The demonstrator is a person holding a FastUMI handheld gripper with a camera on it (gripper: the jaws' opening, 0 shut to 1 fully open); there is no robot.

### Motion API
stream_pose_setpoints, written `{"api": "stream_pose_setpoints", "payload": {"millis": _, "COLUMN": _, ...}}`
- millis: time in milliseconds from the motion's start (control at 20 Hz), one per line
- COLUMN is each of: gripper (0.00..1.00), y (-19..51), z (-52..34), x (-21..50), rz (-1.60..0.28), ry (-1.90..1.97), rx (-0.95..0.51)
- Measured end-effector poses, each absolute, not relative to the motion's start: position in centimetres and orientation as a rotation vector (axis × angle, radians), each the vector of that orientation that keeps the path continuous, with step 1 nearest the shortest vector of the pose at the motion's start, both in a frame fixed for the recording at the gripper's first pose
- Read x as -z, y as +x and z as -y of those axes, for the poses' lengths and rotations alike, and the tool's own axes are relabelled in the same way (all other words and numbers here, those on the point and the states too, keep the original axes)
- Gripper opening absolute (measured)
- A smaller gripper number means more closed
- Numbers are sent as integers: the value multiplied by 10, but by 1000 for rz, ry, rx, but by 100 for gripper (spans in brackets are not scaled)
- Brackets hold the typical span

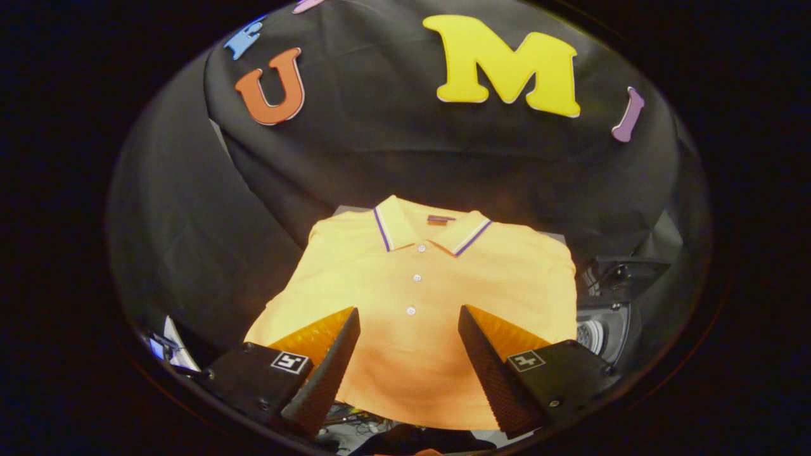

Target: Put the clothes into the washing machine and then close the washing machine lid.

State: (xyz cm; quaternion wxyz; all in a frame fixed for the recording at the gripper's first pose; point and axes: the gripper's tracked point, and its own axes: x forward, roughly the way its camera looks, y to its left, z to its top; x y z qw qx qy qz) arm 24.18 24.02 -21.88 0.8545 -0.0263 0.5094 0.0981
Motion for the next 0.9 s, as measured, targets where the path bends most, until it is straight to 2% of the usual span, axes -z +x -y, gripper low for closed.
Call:
{"api": "stream_pose_setpoints", "payload": {"millis": 600, "gripper": 98, "y": 252, "z": -250, "x": 264, "rz": -1399, "ry": -124, "rx": -157}}
{"api": "stream_pose_setpoints", "payload": {"millis": 900, "gripper": 96, "y": 256, "z": -247, "x": 276, "rz": -1432, "ry": -144, "rx": -72}}
